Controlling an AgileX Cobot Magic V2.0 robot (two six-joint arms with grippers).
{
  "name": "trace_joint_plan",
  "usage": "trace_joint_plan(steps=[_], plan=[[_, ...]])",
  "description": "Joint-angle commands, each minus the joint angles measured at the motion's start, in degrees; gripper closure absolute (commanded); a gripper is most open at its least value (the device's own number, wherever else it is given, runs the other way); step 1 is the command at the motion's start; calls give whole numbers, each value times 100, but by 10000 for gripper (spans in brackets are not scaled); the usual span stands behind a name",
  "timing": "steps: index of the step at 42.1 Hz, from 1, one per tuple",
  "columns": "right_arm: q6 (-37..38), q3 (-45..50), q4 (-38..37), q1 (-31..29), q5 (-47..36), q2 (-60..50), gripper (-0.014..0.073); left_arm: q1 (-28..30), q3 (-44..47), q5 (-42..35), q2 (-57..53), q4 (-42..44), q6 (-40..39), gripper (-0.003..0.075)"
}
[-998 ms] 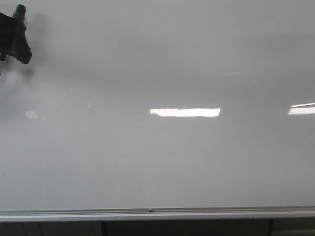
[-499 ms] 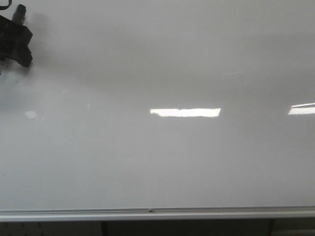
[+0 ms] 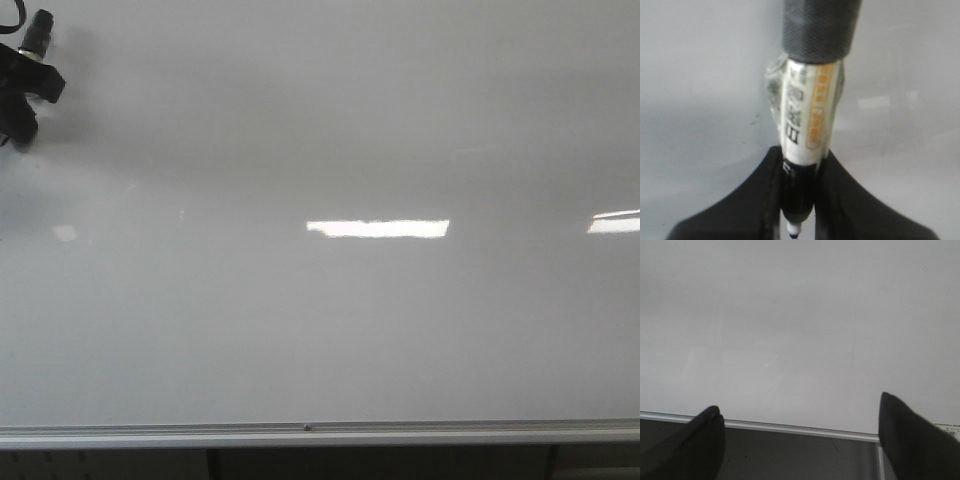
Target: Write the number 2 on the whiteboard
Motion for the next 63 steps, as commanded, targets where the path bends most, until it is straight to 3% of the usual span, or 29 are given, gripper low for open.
trace_joint_plan(steps=[1, 10, 15, 23, 29, 37, 42, 54, 63], plan=[[-36, -199, -51, 1, -463, 20, -49, -42, -180, -191, -267, -34, 0, 741], [-31, -238, 71, 1, -367, 20, -49, -42, -180, 1096, -1038, -34, 0, 741], [-31, -472, 333, 1, 46, 214, -49, -131, -180, 2018, -1546, -124, 444, 741], [-184, -1087, 417, 4, 1196, 751, -49, -666, -180, 3464, -2168, -461, 1348, 741], [-899, -1464, 954, 4, 1704, 1186, -49, -1317, -192, 4160, -2294, -1037, 2235, 741], [-2280, -1831, 2276, 76, 2205, 1590, -49, -2333, -329, 4548, -2197, -1242, 2678, 741], [-3252, -2031, 2821, 557, 2569, 1805, -49, -2940, -546, 4646, -2027, -1254, 2817, 741], [-4751, -2264, 2880, 2227, 2619, 1968, -49, -3952, -910, 4590, -1671, -1278, 3091, 741], [-5037, -2426, 2880, 3040, 2205, 1971, -49, -4489, -998, 4275, -1543, -1278, 3316, 741]])
